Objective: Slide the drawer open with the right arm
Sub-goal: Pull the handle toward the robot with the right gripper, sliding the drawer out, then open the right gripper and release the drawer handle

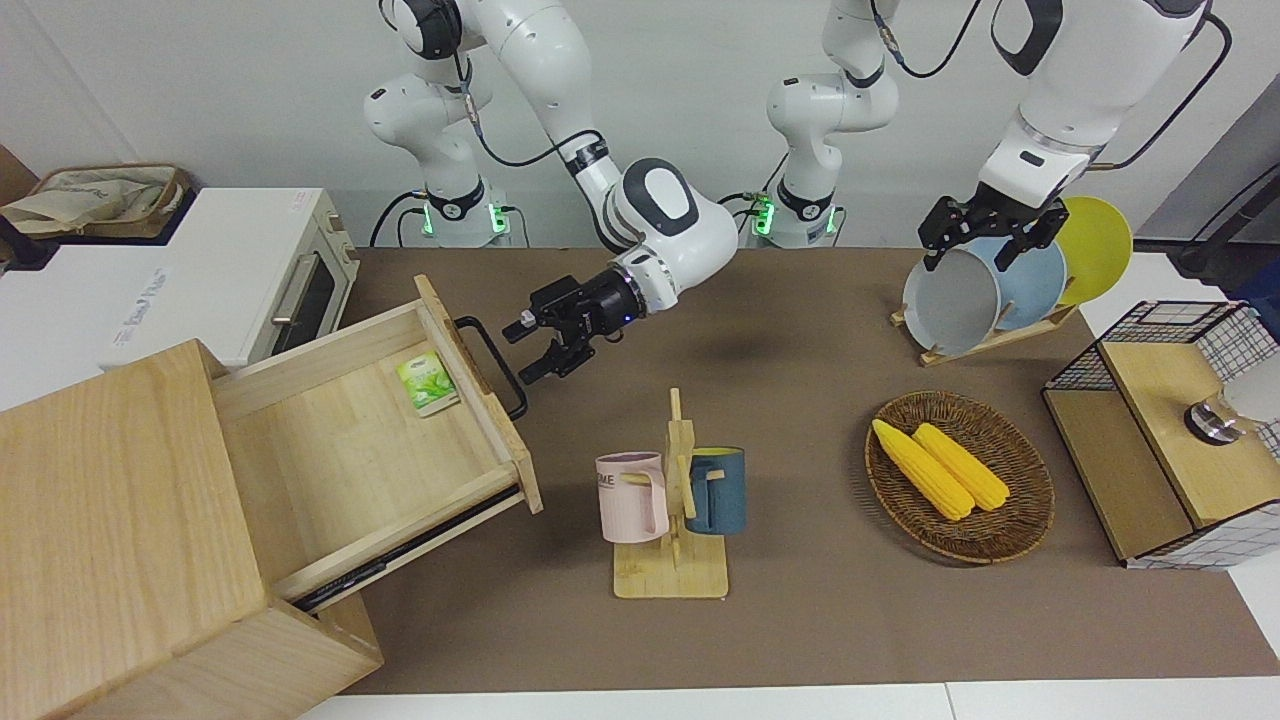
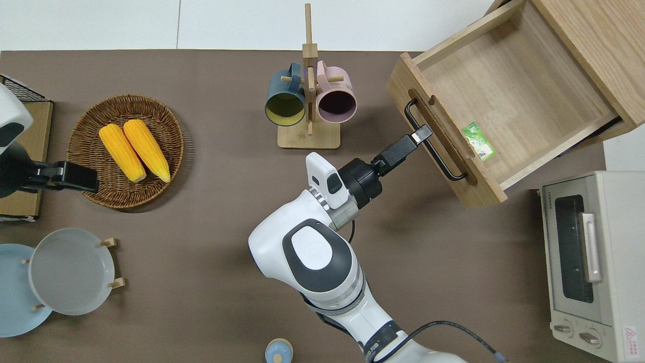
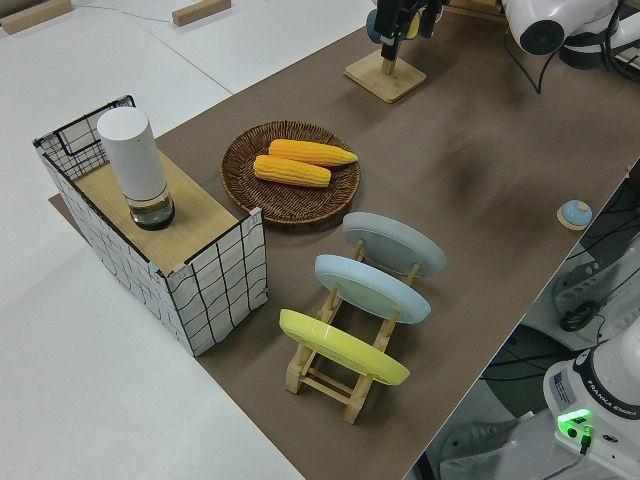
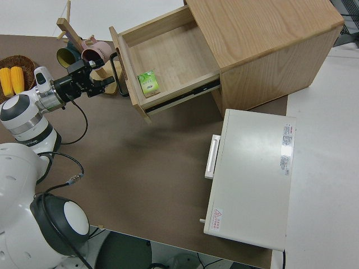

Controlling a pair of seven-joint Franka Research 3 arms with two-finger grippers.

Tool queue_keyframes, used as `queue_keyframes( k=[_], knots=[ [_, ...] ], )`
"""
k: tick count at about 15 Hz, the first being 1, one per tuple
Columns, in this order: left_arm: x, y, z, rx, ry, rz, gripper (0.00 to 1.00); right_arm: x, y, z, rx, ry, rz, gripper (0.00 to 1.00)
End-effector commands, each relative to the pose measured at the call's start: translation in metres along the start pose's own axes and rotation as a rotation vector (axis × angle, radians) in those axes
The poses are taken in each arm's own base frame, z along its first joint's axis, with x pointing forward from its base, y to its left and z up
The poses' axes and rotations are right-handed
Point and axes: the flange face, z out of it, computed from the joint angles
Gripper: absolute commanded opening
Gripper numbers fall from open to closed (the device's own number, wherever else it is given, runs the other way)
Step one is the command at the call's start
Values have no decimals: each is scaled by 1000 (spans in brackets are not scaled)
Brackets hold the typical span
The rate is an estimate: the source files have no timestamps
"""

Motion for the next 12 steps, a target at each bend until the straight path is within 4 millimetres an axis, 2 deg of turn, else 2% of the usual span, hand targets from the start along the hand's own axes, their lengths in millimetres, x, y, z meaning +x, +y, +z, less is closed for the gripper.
queue_keyframes(
  k=[1, 6, 9, 12],
  knots=[
    [2, -1, -4, 16, -5, 11, 993, 3, 5, 0, 13, -42, 5, 985],
    [1, -1, -3, 16, -7, 11, 993, 8, 32, -16, 224, -137, 96, 985],
    [1, -1, -4, 16, -5, 11, 993, 14, 60, -31, 398, -184, 170, 985],
    [1, -1, -4, 16, -5, 11, 993, 12, 93, -32, 526, -215, 228, 985]
  ],
)
